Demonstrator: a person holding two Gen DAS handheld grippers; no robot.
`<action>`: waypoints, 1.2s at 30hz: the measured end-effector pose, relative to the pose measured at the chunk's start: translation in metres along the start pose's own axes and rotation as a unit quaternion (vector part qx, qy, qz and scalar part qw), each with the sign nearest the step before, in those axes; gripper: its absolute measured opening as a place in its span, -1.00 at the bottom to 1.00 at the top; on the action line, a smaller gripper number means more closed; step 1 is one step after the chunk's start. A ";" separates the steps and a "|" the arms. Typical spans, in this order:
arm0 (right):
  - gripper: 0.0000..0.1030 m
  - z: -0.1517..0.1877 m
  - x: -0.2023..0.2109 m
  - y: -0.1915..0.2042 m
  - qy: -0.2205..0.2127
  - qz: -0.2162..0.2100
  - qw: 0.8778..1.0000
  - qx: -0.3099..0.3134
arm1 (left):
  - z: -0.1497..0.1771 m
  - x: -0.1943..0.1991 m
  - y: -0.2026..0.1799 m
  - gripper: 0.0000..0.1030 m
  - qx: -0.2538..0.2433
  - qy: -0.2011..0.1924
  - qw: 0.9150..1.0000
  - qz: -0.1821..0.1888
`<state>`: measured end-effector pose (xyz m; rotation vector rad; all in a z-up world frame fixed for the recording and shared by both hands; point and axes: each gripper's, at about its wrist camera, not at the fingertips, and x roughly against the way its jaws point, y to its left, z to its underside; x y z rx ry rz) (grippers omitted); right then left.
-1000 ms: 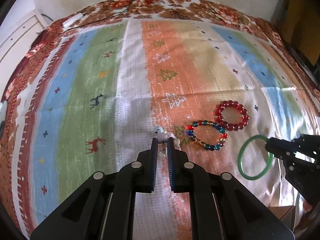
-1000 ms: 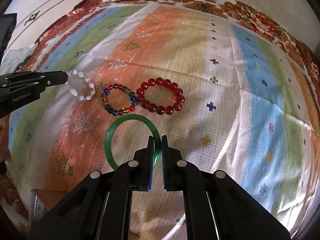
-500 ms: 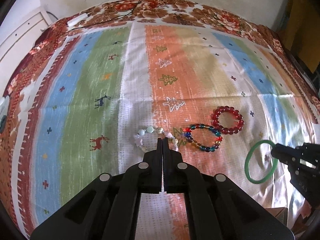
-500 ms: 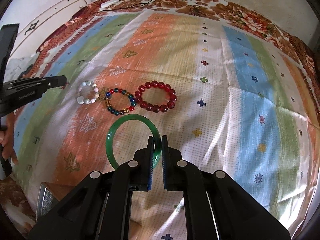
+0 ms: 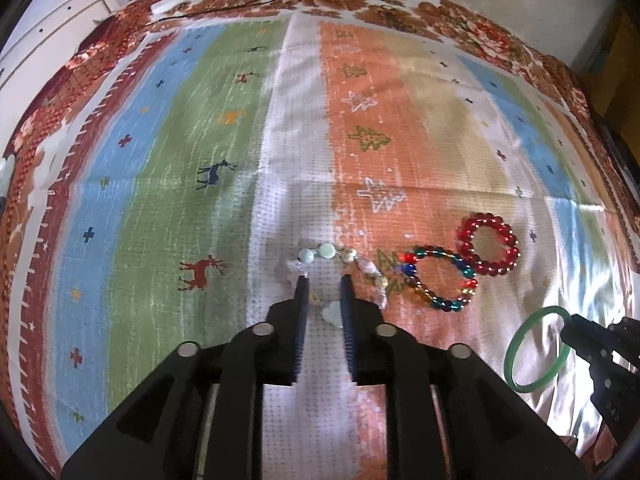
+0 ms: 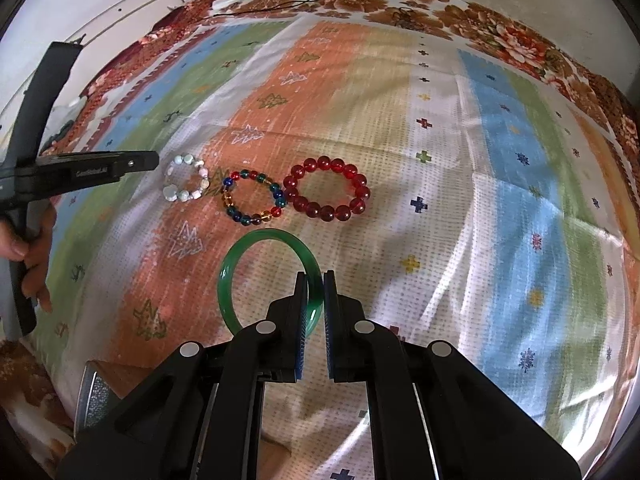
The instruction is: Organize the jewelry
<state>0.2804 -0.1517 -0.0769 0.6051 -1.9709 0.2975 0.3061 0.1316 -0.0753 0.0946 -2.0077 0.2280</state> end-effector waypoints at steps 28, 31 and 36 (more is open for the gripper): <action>-0.80 -0.004 -0.008 -0.005 0.010 -0.007 1.000 -0.007 | -0.007 -0.048 0.002 -0.65 -0.034 0.028 0.998 -0.041; -0.80 -0.004 -0.008 -0.005 0.010 -0.006 1.000 -0.006 | -0.006 -0.048 0.003 -0.77 -0.035 0.031 0.998 -0.039; -0.80 -0.005 -0.008 -0.004 0.008 -0.005 1.000 -0.003 | -0.007 -0.033 -0.003 -0.78 -0.029 0.018 0.999 -0.026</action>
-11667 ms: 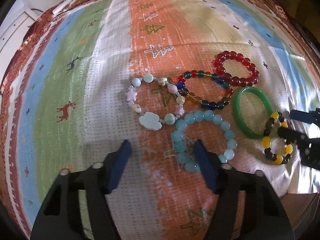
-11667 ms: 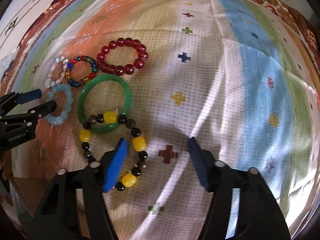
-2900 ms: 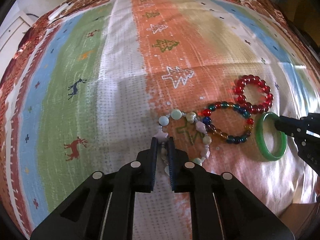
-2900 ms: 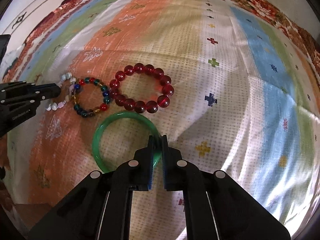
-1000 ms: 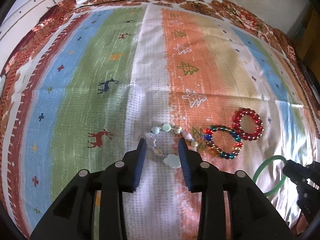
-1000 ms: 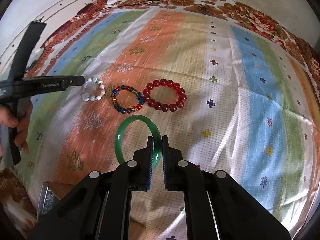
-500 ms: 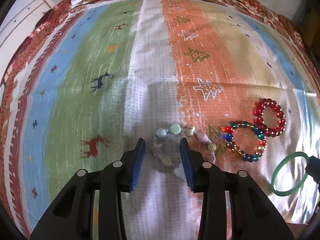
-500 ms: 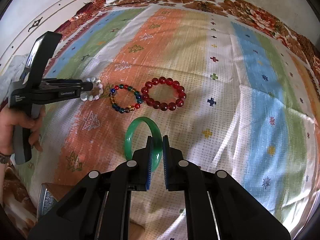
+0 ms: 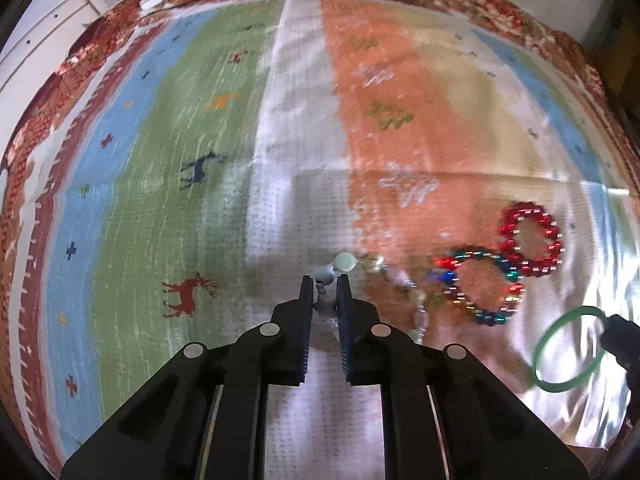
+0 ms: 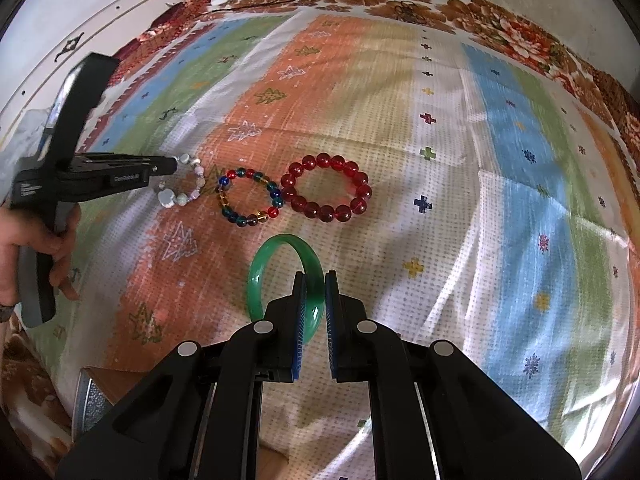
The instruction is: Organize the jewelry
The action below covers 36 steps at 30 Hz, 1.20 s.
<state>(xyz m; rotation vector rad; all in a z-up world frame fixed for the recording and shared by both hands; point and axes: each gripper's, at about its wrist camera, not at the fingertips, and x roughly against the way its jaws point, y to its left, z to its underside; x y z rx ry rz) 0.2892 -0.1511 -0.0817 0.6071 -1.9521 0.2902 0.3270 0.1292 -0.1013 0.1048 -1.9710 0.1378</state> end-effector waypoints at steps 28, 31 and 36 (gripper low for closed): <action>-0.80 0.012 0.060 0.018 -0.051 -0.017 0.999 0.006 | 0.027 0.104 -0.030 -0.79 0.004 -0.088 0.995 0.048; -0.80 0.016 0.069 0.020 -0.057 -0.022 0.998 0.004 | 0.033 0.115 -0.034 -0.79 0.000 -0.099 0.994 0.051; -0.80 0.026 0.079 0.022 -0.063 -0.022 0.998 0.009 | 0.043 0.126 -0.040 -0.79 -0.003 -0.107 0.993 0.055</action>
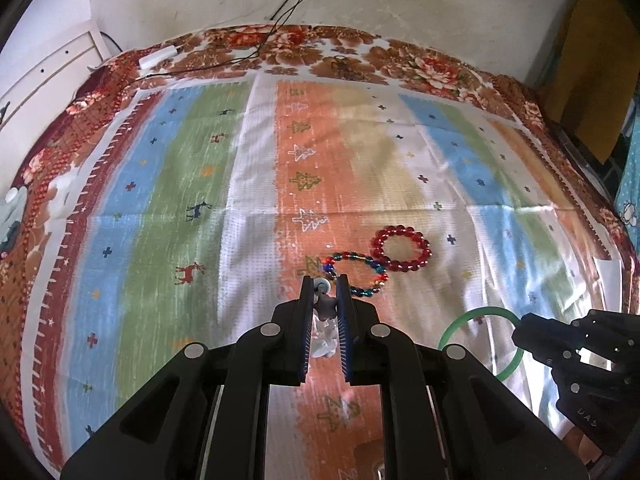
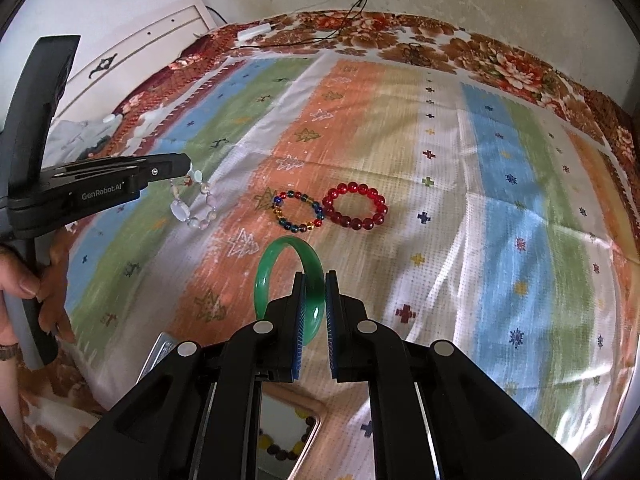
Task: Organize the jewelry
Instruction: 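Carry the white-pearl bracelet in the left gripper and green bangle in the right over the tin, then open the left gripper over the tin while the right gripper releases the green bangle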
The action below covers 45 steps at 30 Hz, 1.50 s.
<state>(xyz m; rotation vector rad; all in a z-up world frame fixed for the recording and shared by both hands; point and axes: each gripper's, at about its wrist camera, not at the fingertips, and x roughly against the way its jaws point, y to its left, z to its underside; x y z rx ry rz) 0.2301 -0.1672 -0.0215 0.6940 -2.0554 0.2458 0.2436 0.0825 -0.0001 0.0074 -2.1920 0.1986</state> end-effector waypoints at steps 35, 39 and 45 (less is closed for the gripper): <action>-0.80 0.068 0.059 0.016 -0.032 -0.012 0.999 0.006 | 0.077 0.087 -0.051 -0.79 -0.040 -0.053 0.996 0.058; -0.80 0.079 0.059 0.019 -0.024 -0.012 1.000 0.009 | 0.088 0.090 -0.054 -0.79 -0.042 -0.050 0.996 0.066; -0.79 0.088 0.058 0.022 -0.015 -0.016 1.000 0.013 | 0.108 0.085 -0.061 -0.78 -0.054 -0.030 0.996 0.067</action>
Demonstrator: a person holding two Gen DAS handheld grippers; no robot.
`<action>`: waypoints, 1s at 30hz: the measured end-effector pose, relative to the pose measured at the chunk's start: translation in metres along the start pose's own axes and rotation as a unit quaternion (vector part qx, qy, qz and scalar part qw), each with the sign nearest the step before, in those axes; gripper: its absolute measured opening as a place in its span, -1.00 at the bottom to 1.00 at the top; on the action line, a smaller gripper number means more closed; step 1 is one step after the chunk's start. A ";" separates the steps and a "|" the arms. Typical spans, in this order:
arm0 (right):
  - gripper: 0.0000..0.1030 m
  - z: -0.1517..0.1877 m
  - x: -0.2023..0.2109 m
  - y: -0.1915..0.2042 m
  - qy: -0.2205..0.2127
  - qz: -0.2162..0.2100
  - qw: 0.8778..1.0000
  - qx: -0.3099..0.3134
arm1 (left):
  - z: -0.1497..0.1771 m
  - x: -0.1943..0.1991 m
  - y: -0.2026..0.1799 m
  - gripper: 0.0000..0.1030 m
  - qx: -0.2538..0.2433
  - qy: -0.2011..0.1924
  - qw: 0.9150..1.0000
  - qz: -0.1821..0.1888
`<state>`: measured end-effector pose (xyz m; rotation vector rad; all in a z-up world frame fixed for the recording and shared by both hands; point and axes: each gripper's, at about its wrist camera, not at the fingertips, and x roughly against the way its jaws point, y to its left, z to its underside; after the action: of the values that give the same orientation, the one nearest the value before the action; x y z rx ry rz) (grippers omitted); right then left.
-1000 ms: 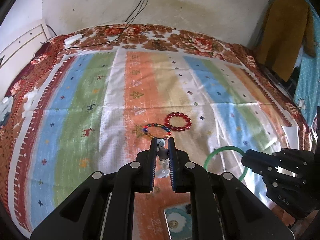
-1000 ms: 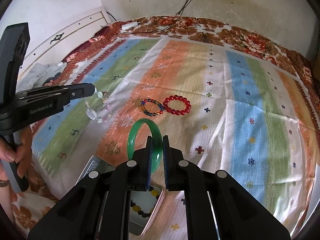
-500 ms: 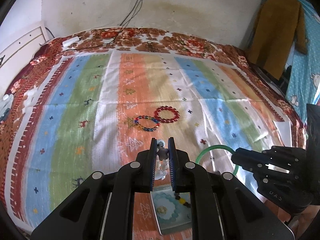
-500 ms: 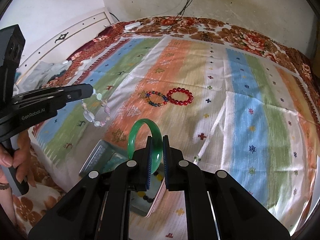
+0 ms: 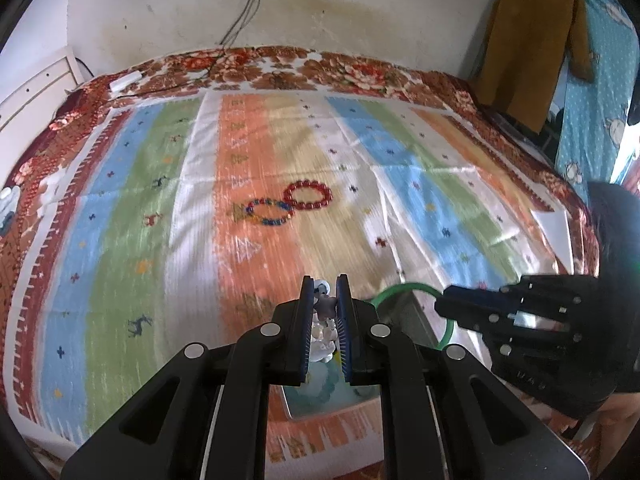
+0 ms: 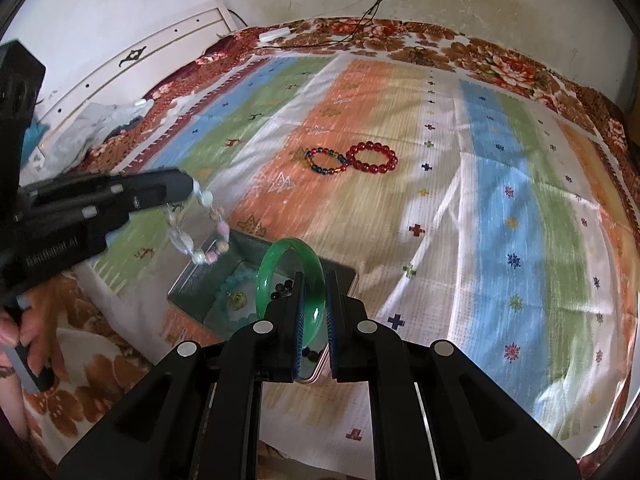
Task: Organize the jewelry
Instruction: 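Open the left gripper over the tin while the right gripper releases the green bangle, then move the left tool to the multicolour bead bracelet while the right tool nears the red bead bracelet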
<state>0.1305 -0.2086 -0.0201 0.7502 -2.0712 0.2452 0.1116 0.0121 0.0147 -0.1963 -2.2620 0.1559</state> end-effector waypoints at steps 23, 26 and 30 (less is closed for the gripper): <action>0.17 -0.029 -0.022 -0.028 -0.025 0.028 0.999 -0.028 | -0.025 -0.035 0.033 0.53 0.021 0.011 0.995 -0.093; 0.27 -0.035 -0.029 -0.034 -0.023 0.029 0.999 -0.040 | -0.031 -0.043 0.036 0.60 0.015 0.013 0.995 -0.101; 0.28 -0.044 -0.038 -0.044 -0.022 0.021 0.998 -0.061 | -0.039 -0.054 0.043 0.60 0.016 0.022 0.994 -0.104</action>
<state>0.2023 -0.2087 -0.0295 0.6427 -2.1241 0.1246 0.1802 0.0459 -0.0085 0.0529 -2.2182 0.0776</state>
